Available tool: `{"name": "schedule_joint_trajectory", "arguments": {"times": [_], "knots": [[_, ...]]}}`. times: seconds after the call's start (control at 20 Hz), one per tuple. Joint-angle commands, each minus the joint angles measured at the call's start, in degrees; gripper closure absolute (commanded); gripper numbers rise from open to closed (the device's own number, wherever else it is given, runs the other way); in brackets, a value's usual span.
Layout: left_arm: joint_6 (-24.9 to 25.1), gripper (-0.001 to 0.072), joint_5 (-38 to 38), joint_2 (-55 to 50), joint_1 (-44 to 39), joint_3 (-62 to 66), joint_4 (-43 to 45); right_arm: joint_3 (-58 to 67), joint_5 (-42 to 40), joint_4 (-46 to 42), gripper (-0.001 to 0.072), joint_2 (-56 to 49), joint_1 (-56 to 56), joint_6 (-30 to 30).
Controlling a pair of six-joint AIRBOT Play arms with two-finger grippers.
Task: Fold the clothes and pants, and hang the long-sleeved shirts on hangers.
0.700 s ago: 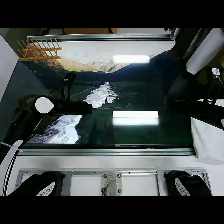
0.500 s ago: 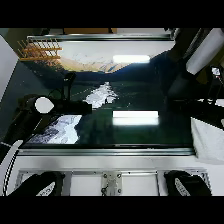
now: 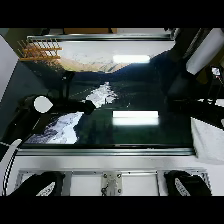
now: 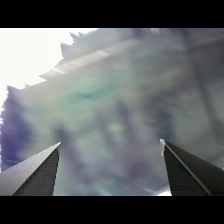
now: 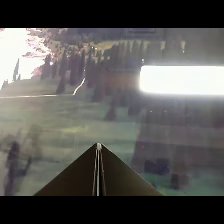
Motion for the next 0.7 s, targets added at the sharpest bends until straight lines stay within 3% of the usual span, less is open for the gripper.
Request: {"name": "schedule_joint_trajectory", "arguments": {"times": [0.0, 0.15, 0.65], "knots": [[-1.86, 0.0015, 0.94, -0.07, 4.13, 3.74, 17.94, -0.02, 0.0, 0.0, 0.0672, 0.04, 0.07, 0.02], [-7.45, 0.0015, 0.37, -3.72, 9.97, 6.21, 35.36, -0.02, 0.0, 0.0, 0.0672, 0.04, 0.07, 0.02], [-7.52, 0.0016, 5.86, -26.8, 19.45, 6.32, 37.09, -0.02, 0.0, 0.0, 0.0672, 0.04, 0.07, 0.02]]}}
